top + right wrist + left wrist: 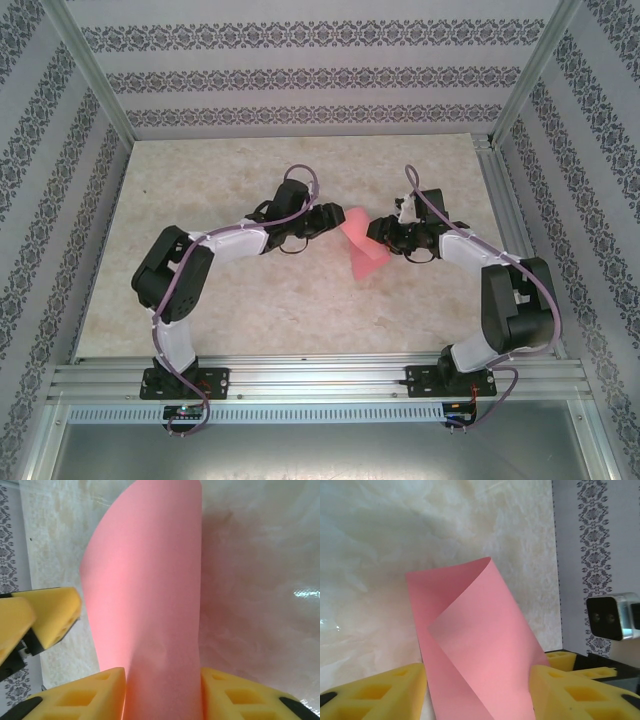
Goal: Fold a paper plane with a square sheet of paper (pick it up from the middle)
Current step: Fold the square sheet of paper in half at the center of the table.
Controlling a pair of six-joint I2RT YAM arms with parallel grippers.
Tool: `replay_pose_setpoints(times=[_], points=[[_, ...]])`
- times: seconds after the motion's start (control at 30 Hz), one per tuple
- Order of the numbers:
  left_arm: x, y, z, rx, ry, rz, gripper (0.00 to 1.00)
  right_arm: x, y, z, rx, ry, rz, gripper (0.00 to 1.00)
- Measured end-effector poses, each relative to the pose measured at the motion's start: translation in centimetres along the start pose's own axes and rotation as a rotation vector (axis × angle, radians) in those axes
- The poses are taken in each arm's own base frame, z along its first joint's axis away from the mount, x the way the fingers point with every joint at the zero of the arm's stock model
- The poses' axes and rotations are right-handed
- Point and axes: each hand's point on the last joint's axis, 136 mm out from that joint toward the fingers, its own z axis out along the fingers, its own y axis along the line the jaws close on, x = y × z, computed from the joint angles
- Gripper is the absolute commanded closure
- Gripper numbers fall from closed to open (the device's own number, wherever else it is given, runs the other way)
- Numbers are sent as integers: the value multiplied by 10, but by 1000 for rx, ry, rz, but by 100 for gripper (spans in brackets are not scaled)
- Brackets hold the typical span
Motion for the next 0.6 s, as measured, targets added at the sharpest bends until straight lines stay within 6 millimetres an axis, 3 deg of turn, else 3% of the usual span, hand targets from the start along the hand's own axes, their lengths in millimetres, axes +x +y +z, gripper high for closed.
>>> replay_pose_setpoints(times=[0.3,0.6], points=[[-17,-16,-33,-30,-95,58,40,-5,23,-9,-84,-21,22,57],[-49,-38,-102,-31,-259,102,35,0,58,-5,-158,-5,-8,56]])
